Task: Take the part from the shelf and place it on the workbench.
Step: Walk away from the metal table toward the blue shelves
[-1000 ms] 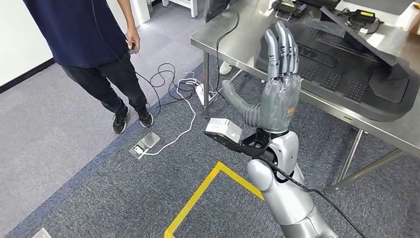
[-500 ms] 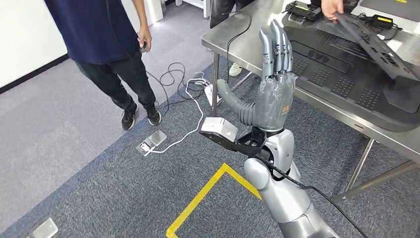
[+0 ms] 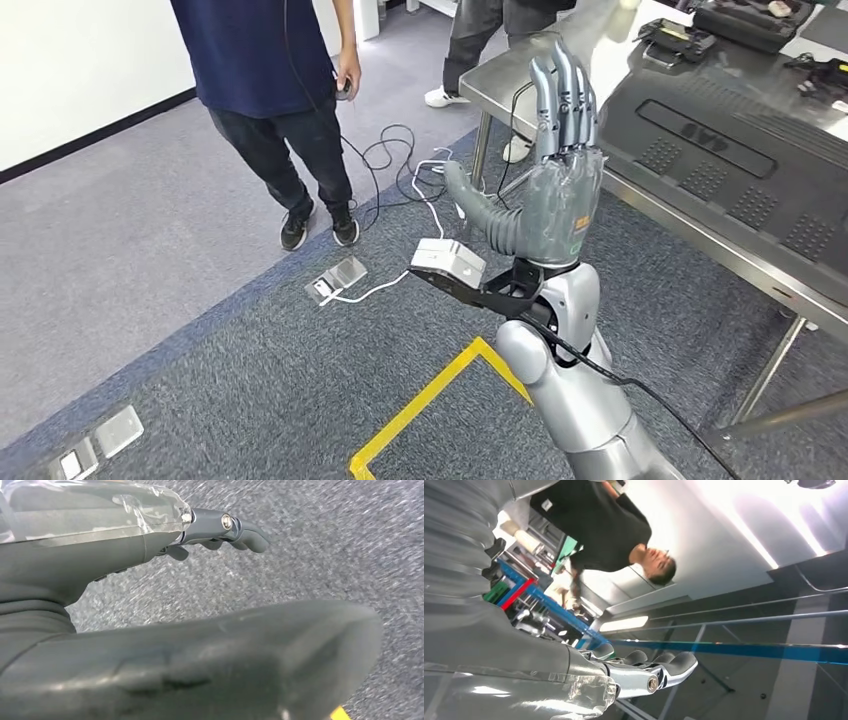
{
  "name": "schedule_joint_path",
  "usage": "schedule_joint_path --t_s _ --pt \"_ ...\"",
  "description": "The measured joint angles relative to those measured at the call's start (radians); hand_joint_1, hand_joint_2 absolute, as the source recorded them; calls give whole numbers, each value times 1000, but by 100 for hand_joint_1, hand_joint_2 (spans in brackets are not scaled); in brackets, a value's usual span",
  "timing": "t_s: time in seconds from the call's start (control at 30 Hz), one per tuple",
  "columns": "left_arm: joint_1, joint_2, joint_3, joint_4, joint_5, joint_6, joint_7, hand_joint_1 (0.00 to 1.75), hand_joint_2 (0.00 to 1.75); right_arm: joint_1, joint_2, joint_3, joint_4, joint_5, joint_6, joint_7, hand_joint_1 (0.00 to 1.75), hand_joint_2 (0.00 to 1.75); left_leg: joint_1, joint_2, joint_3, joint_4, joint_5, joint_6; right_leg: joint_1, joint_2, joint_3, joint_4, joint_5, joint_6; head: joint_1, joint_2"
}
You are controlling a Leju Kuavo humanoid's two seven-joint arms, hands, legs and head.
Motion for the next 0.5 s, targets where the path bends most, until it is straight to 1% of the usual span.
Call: schedule_joint_path --t_s 0.03,0.07,0.1,0.13,0.17,0.2,0.23,0.27,0.3,0.33,0.37,0.4,0.43,0.47,0.5 --pt "1 0 0 0 2 0 0 0 0 0 0 0 0 0 0 1 0 175 0 -7 -3 0 2 -6 2 -3 0 -4 0 -4 -1 0" --pt "2 0 0 0 3 0 0 0 0 0 0 0 0 1 0 2 0 175 2 -12 -4 -1 2 -12 1 -11 2 -6 3 -10 -1 0" --pt "3 0 0 0 4 0 0 0 0 0 0 0 0 1 0 2 0 175 2 -7 -5 5 -3 -18 0 -19 5 -10 5 -16 -2 0" --pt "3 -1 0 0 5 0 -1 0 0 -1 0 0 0 1 0 2 0 175 1 5 -13 25 -17 -24 -3 -29 9 -15 7 -22 -5 0" --pt "2 -1 0 0 5 0 -1 0 0 -1 0 0 0 1 0 2 0 175 1 21 -30 67 -41 -29 -4 -40 12 -19 8 -27 -9 0" --pt "2 -1 0 0 5 0 -1 0 0 -1 0 0 0 1 0 2 0 175 2 39 -58 127 -72 -35 -3 -50 14 -19 8 -30 -12 0" --pt "2 -1 0 0 5 0 -1 0 0 -1 0 0 0 1 0 2 0 175 4 49 -91 196 -102 -40 -2 -59 14 -19 7 -32 -15 0" --pt "3 -1 0 0 5 0 0 0 0 0 0 0 0 1 0 2 0 175 6 55 -119 252 -121 -43 -1 -68 14 -19 6 -33 -15 0" --pt "5 -1 0 0 6 0 0 0 0 0 -1 0 0 1 0 2 0 175 8 58 -132 279 -123 -45 -1 -76 15 -18 4 -33 -15 0" --pt "6 -1 0 0 6 0 -1 0 0 0 -1 0 0 1 0 2 0 175 9 60 -125 265 -106 -45 -1 -83 16 -18 3 -32 -15 0" --pt "6 -1 0 0 6 0 -1 0 0 0 0 0 0 1 0 2 0 175 10 65 -98 212 -74 -44 -1 -90 19 -18 1 -30 -15 0" --pt "7 -1 0 0 7 1 -1 0 0 -1 0 0 0 1 0 2 0 175 11 75 -62 137 -40 -41 -1 -96 22 -18 -2 -27 -16 0" --pt "6 -1 0 0 7 1 -1 0 0 -1 0 0 0 1 0 2 0 175 8 87 -28 69 -15 -38 1 -100 25 -16 -6 -22 -17 0" --pt "5 -1 0 0 8 1 -1 0 0 -1 0 0 0 1 0 3 0 175 5 95 -7 22 0 -33 3 -105 27 -16 -8 -18 -17 0" --pt "6 -1 0 0 8 1 -2 0 0 -2 -1 1 0 1 0 3 0 175 1 99 1 0 3 -27 5 -108 29 -16 -10 -13 -18 0"
